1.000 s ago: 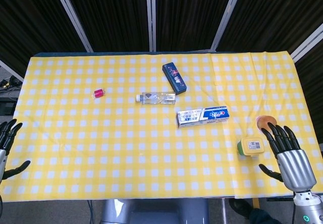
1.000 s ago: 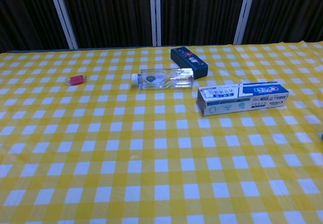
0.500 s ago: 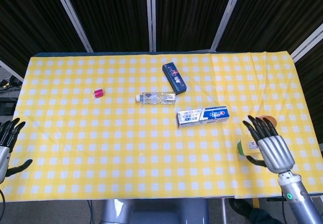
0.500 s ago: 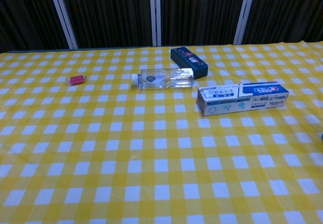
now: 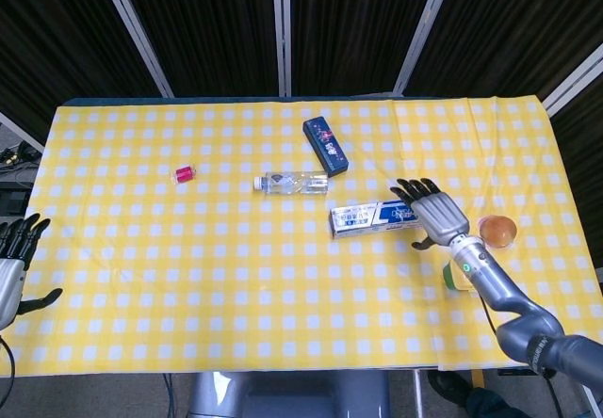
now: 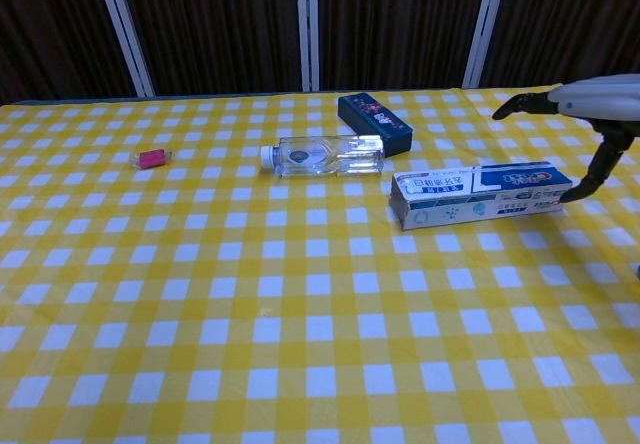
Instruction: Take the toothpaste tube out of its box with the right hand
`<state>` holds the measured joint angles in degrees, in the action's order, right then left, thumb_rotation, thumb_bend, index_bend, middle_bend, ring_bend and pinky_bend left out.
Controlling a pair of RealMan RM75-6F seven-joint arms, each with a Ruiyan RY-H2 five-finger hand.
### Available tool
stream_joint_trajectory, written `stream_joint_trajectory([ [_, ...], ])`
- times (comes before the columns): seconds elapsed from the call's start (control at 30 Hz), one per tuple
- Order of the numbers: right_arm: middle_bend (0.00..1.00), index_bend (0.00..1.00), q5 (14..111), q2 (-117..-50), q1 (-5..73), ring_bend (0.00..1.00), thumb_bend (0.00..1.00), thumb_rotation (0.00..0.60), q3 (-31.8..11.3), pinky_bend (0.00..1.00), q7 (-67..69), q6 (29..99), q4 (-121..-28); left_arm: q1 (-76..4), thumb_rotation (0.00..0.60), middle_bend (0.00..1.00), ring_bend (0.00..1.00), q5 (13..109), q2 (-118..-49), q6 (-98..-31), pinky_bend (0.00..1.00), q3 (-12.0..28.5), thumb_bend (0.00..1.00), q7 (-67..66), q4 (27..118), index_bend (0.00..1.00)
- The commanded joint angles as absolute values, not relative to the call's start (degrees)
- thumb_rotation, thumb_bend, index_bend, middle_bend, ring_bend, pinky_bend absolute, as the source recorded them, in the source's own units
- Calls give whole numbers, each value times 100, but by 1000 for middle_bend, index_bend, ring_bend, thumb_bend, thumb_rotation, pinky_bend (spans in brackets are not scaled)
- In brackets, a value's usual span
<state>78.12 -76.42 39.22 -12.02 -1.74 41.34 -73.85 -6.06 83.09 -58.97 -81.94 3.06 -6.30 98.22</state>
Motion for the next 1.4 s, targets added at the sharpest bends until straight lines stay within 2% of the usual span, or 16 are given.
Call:
stream_joint_trajectory([
  [0.03,19,39,7538,-8021,4210,0,78,600,-1292,36,-247,3875,-7000,-626,600,0,0,8248,-5902,-8154,0,322,0,-622,9800,0],
  [0.2,57,60,7240,-8354,4499,0,166,600,-1239,80,-515,3550,-6631,-630,600,0,0,8197,-5902,-8152,0,332,0,-635,9816,0],
  [0.43,104,105,6844,-8498,4688,8,213,600,-1147,112,-947,3320,-6478,-651,600,0,0,8159,-5919,-8098,0,320,0,-667,9803,0],
  [0.5,131,127,6697,-8560,4725,36,227,600,-1100,135,-1109,3299,-6425,-654,600,0,0,8148,-5926,-8091,0,316,0,-682,9799,0],
  [0.6,215,197,6548,-8612,4770,132,232,600,-1041,192,-1279,3283,-6373,-662,600,0,0,8141,-5935,-8080,0,312,0,-695,9799,0],
  [0.73,361,295,6474,-8736,4754,273,229,600,-1002,269,-1423,3528,-6276,-673,600,0,0,8121,-5948,-8061,0,308,0,-721,9797,0],
  [0.9,470,383,6806,-8886,4644,379,239,600,-959,350,-1132,3987,-6058,-695,600,0,0,8105,-5973,-8027,0,300,0,-753,9788,0],
  [1.13,482,394,7291,-8671,4522,401,254,600,-860,361,-761,4413,-6182,-713,600,0,0,8084,-5986,-7990,0,291,0,-751,9785,0],
  [1.4,475,395,8068,-7803,4399,401,275,600,-765,360,-1100,5276,-7362,-704,600,0,0,8175,-5945,-8031,0,259,0,-673,9836,0],
])
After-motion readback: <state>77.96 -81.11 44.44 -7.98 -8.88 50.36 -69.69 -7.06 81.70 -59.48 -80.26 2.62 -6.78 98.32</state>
